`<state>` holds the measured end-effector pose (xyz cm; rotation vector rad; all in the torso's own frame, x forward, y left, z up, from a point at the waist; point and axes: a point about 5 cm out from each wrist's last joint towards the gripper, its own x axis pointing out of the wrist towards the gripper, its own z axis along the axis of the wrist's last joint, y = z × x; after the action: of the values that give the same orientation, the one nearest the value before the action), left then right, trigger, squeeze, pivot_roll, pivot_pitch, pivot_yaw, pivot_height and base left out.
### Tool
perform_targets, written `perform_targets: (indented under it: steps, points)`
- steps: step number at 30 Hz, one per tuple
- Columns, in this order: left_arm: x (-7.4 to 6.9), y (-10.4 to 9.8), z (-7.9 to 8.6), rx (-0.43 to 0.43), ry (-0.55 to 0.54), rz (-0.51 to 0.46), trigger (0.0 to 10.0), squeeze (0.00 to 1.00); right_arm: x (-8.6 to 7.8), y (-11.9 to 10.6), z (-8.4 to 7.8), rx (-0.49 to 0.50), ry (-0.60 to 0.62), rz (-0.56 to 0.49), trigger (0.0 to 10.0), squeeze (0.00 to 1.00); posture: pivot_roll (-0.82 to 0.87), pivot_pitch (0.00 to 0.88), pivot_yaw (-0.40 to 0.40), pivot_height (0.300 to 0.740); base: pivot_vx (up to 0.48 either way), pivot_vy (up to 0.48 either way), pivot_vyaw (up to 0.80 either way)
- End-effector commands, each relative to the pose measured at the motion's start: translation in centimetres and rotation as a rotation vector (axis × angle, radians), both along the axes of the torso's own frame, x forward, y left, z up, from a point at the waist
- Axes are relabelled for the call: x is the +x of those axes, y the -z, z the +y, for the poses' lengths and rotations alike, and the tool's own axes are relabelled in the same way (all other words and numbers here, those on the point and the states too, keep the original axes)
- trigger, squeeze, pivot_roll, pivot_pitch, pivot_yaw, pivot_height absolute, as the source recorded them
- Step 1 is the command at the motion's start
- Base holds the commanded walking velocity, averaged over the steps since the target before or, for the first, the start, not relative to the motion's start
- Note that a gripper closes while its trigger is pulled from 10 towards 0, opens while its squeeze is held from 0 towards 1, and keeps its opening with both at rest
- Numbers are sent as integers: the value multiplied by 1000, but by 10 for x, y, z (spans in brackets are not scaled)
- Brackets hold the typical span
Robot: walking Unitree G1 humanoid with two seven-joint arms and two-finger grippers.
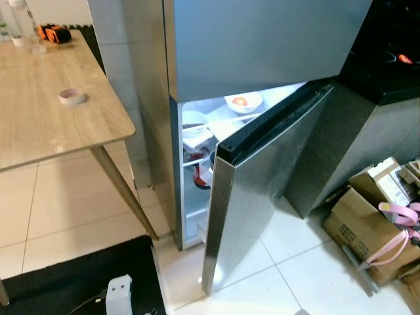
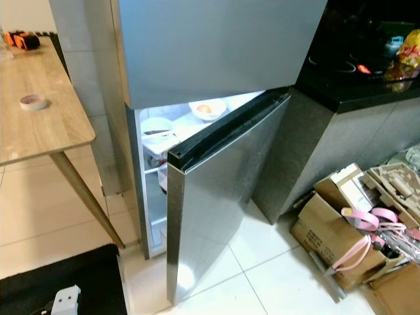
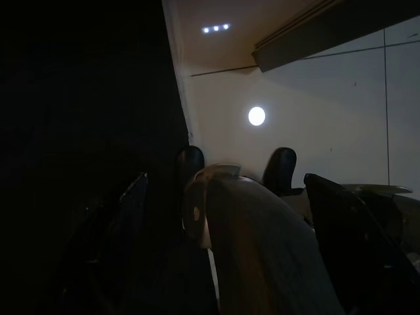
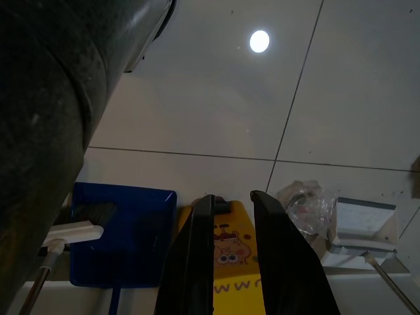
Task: Restocking fridge
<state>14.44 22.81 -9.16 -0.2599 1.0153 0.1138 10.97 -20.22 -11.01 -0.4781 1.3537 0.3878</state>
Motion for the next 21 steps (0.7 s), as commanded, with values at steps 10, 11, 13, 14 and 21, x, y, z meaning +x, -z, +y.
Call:
perform_targets:
  steps: [10,11,13,14,21]
  points:
    - [32,-15,5,1,-72,-128,10000,0,1,-1,-1,-5,-7,-2,10000,0,-9,0,-57,740,0,-96,0]
    - [41,-20,5,-9,-76,-167,10000,0,1,0,-1,-5,-8,-2,10000,0,-9,0,-57,740,0,0,0]
    - [61,-32,7,-19,-83,-256,10000,0,0,0,-1,-6,-11,-2,10000,0,-10,0,-56,740,0,0,0]
    - [67,-36,9,-17,-87,-284,10000,0,0,0,-1,-6,-11,-2,10000,0,-10,0,-56,740,0,0,0]
    - [103,-72,35,-43,-253,-504,0,0,0,0,-1,-6,-15,-1,10000,0,-4,0,-55,740,0,0,0]
